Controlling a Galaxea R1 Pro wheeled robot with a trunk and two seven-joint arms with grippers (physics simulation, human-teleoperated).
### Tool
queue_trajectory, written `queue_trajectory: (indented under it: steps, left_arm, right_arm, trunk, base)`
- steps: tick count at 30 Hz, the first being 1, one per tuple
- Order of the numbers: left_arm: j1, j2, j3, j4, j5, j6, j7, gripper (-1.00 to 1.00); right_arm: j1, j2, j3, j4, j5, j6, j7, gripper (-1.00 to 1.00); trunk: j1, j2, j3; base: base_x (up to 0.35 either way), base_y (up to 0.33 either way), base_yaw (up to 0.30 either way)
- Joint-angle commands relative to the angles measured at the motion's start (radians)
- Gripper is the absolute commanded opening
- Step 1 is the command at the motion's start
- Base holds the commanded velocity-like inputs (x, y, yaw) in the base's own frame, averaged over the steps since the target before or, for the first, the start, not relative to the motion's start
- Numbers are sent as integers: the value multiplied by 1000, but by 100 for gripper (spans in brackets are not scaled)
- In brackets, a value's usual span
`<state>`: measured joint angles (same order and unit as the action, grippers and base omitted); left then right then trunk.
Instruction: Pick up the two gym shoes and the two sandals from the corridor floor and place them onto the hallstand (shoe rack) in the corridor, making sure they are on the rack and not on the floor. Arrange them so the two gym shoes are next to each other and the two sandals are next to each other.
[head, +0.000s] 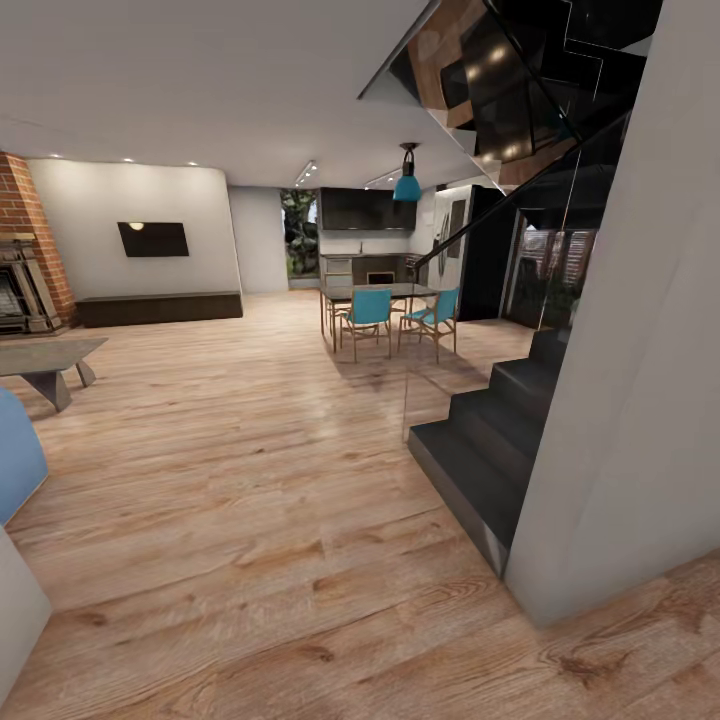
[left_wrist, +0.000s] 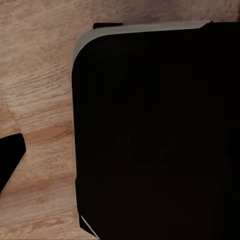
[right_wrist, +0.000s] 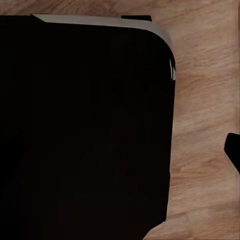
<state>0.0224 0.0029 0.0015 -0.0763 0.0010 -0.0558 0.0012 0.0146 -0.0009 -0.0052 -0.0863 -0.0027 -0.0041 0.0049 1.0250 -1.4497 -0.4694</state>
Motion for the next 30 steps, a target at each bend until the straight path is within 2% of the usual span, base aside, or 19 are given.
queue_trajectory:
  steps: [1, 7, 17, 22, 23, 30]
  left_arm:
    - [1, 0, 0, -7, 0, -5, 0, 100]
    - [0, -1, -2, -41, -4, -29, -1, 100]
    - [-1, 13, -2, -97, -4, -85, -2, 100]
    - [-3, 5, -4, -126, -4, -113, -3, 100]
    - [-3, 3, -4, -494, -4, -242, -3, 100]
    - [-7, -13, -5, -531, 1, -373, -2, 100]
  right_arm:
    - [1, 0, 0, -8, 0, 0, 1, 100]
    - [1, 0, 2, -42, 2, 0, -1, 100]
    - [1, -3, 4, -98, 10, -3, -3, 100]
    - [1, -7, -1, -126, 3, -4, -8, 100]
    - [1, -7, -1, -243, 3, -4, -9, 100]
    - [1, -8, -16, -302, 0, -4, -12, 100]
  trunk:
    - [0, 0, -1]
    - [0, 0, -1]
    - [0, 0, -1]
    - [0, 0, -1]
    - [0, 0, -1]
    - [0, 0, -1]
  base:
    - [0, 0, 0]
    - [0, 0, 0]
    - [0, 0, 0]
    - [0, 0, 0]
    - [0, 0, 0]
    - [0, 0, 0]
